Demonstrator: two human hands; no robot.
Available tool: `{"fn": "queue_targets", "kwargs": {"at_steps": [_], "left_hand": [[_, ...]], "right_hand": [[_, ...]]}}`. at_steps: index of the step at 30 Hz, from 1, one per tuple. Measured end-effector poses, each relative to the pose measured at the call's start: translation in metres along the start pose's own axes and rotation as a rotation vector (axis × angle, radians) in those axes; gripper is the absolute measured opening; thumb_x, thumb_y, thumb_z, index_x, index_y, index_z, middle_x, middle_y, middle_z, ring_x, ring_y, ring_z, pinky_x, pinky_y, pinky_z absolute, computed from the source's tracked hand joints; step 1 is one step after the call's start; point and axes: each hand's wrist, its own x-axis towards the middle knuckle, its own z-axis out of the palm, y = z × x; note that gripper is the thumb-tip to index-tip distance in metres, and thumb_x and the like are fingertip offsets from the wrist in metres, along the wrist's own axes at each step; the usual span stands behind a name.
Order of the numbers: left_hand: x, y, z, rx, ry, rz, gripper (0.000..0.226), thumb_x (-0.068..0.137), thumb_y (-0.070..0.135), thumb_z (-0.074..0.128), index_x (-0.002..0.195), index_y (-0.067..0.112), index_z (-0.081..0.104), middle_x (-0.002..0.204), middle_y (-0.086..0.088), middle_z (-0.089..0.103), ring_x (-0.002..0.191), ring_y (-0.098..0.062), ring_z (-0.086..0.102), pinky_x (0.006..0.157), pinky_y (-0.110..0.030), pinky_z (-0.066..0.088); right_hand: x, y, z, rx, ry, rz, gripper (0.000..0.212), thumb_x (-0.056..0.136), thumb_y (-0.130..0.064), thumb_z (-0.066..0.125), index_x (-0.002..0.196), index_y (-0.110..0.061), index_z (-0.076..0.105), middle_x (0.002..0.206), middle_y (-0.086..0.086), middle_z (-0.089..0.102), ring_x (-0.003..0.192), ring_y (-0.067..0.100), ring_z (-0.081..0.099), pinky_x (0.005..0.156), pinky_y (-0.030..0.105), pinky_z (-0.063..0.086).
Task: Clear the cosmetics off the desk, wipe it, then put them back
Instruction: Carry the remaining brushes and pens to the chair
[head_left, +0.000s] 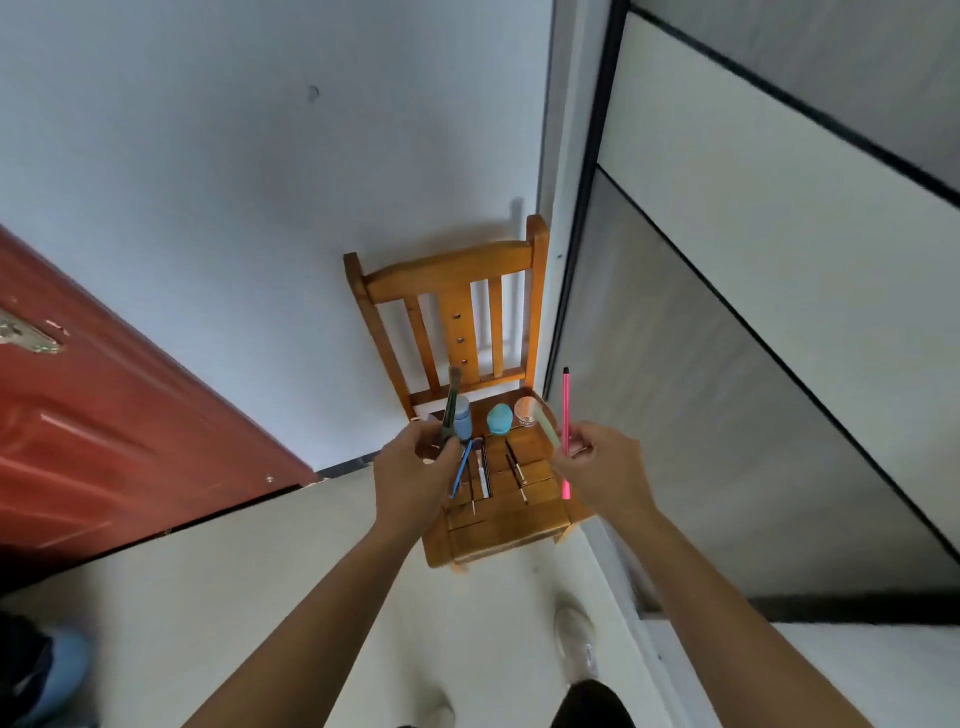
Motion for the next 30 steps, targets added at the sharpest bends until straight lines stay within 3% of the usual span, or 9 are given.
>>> {"fn": "queue_targets", "kwargs": {"at_steps": [3, 5, 9, 12, 17, 22, 27, 30], "left_hand": [[0.023, -0.009, 0.043, -0.004, 0.023, -0.146, 0.013, 0.089, 0.032, 0.072, 0.100, 0.027, 0.068, 0.093, 0.011, 0.071, 0.087, -0.011, 0.068, 0.081, -0.032, 0.059], [0.036, -0.021, 0.072, 0.022, 0.025, -0.235, 0.018, 0.089, 0.033, 0.072, 0.103, 0.024, 0.069, 0.097, 0.007, 0.072, 0.089, -0.012, 0.068, 0.084, -0.033, 0.058], [0.050, -0.053, 0.115, 0.046, 0.042, -0.339, 0.018, 0.088, 0.027, 0.072, 0.104, 0.019, 0.068, 0.093, 0.008, 0.070, 0.083, -0.007, 0.065, 0.070, -0.017, 0.050], [0.065, -0.090, 0.143, 0.044, 0.028, -0.440, 0.016, 0.088, 0.028, 0.072, 0.102, 0.021, 0.067, 0.092, 0.009, 0.069, 0.085, -0.011, 0.067, 0.071, -0.021, 0.052], [0.108, -0.175, 0.199, 0.082, 0.012, -0.516, 0.012, 0.087, 0.026, 0.073, 0.096, 0.025, 0.065, 0.085, 0.014, 0.067, 0.079, -0.004, 0.065, 0.067, -0.016, 0.046], [0.146, -0.267, 0.259, 0.112, -0.022, -0.574, 0.018, 0.087, 0.019, 0.073, 0.103, 0.018, 0.066, 0.089, 0.008, 0.069, 0.064, 0.005, 0.065, 0.049, -0.006, 0.043], [0.173, -0.321, 0.300, 0.131, -0.046, -0.550, 0.025, 0.088, 0.016, 0.072, 0.112, 0.013, 0.067, 0.102, 0.004, 0.070, 0.093, -0.008, 0.066, 0.077, -0.017, 0.052], [0.175, -0.336, 0.312, 0.192, -0.063, -0.510, 0.026, 0.091, 0.021, 0.070, 0.115, 0.013, 0.066, 0.105, 0.005, 0.070, 0.088, -0.005, 0.063, 0.066, -0.003, 0.042]], "right_hand": [[0.051, 0.027, 0.002, -0.005, -0.098, 0.020, 0.011, 0.084, -0.030, 0.074, 0.086, -0.035, 0.065, 0.073, -0.016, 0.065, 0.065, 0.003, 0.064, 0.060, 0.016, 0.054], [0.081, 0.046, 0.009, -0.006, -0.172, 0.050, 0.012, 0.085, -0.029, 0.075, 0.087, -0.034, 0.064, 0.076, -0.015, 0.065, 0.067, 0.005, 0.065, 0.060, 0.020, 0.056], [0.122, 0.081, 0.033, -0.038, -0.275, 0.114, 0.014, 0.087, -0.030, 0.075, 0.097, -0.024, 0.068, 0.086, -0.008, 0.069, 0.072, 0.006, 0.065, 0.060, 0.018, 0.053], [0.141, 0.114, 0.062, -0.061, -0.337, 0.157, 0.015, 0.087, -0.030, 0.075, 0.096, -0.019, 0.069, 0.086, -0.006, 0.070, 0.071, 0.004, 0.064, 0.057, 0.013, 0.048], [0.165, 0.193, 0.132, -0.086, -0.407, 0.307, 0.017, 0.086, -0.024, 0.076, 0.098, -0.013, 0.072, 0.086, -0.001, 0.070, 0.078, 0.015, 0.069, 0.070, 0.031, 0.061], [0.186, 0.269, 0.201, -0.127, -0.457, 0.398, 0.017, 0.088, -0.026, 0.075, 0.099, -0.014, 0.071, 0.091, 0.001, 0.071, 0.079, 0.020, 0.071, 0.072, 0.035, 0.063], [0.208, 0.311, 0.250, -0.165, -0.469, 0.368, 0.015, 0.090, -0.032, 0.074, 0.096, -0.020, 0.066, 0.092, -0.003, 0.070, 0.077, 0.014, 0.070, 0.065, 0.027, 0.060], [0.212, 0.321, 0.261, -0.212, -0.447, 0.327, 0.023, 0.092, -0.034, 0.071, 0.111, -0.023, 0.065, 0.096, -0.009, 0.065, 0.074, 0.009, 0.064, 0.055, 0.015, 0.047]]}}
